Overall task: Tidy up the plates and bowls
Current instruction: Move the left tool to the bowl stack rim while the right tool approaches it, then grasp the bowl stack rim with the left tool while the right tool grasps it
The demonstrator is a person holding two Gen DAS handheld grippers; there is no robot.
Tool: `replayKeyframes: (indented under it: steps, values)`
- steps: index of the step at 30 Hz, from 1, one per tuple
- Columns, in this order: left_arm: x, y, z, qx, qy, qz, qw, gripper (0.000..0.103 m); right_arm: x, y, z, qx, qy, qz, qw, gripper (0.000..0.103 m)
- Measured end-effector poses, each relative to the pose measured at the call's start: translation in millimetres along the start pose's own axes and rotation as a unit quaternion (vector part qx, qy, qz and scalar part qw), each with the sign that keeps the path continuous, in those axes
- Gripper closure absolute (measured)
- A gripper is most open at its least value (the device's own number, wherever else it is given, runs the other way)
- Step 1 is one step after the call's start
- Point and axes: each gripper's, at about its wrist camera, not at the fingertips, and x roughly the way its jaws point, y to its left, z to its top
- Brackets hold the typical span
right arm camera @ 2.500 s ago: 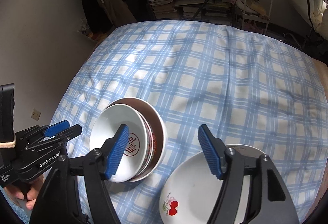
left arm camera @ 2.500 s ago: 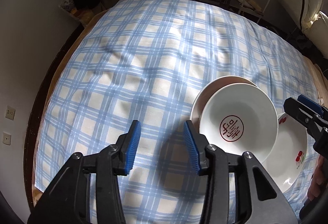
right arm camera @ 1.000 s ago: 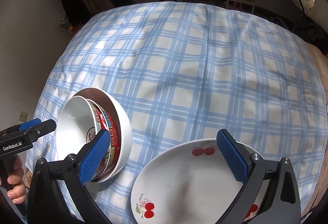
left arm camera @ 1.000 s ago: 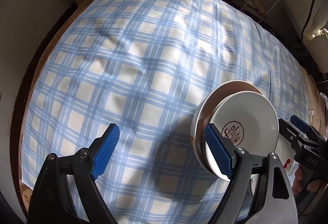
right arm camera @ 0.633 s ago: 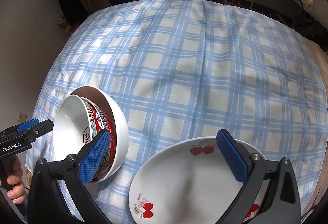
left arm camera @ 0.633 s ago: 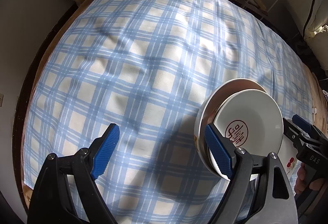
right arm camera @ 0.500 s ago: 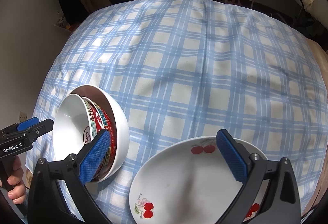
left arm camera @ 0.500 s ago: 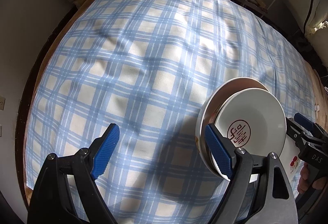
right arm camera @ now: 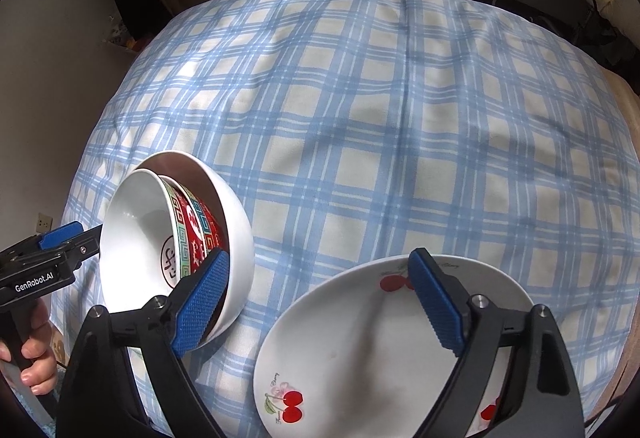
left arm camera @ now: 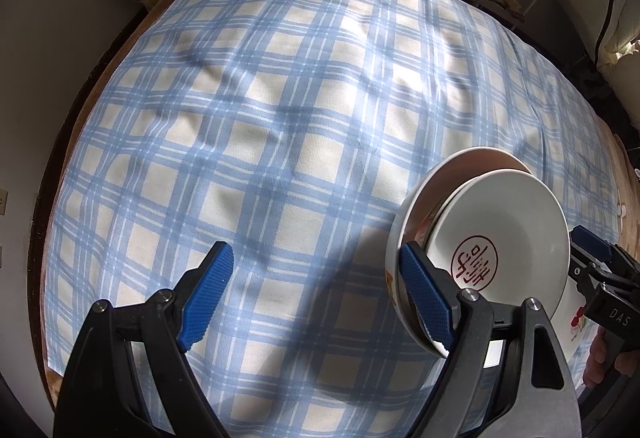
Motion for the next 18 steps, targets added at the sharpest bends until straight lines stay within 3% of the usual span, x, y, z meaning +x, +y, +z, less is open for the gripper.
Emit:
replayKeyframes:
  steps: [10,12,18]
  values:
    - [-1.2,-2.6,0.3,0.009,-0.005,0.005,0.9999,0.022,-5.0,9.1,0.9,-0.013,-0.003,-0.004,1.0,0.025]
    - [-2.0,-4.2,-0.4,0.013,-0.006,0.002,0.9999,0.025,-5.8,10.9,0.5,-0.017,-0.003,-0.002,1.0,0.029]
    - [-2.5,-12.7,-3.5,0.019,-0.005,-0.024,0.9995,0.053,-4.0,22.6,-2.0,-0.038,0.0,0.014,0.999,0.056]
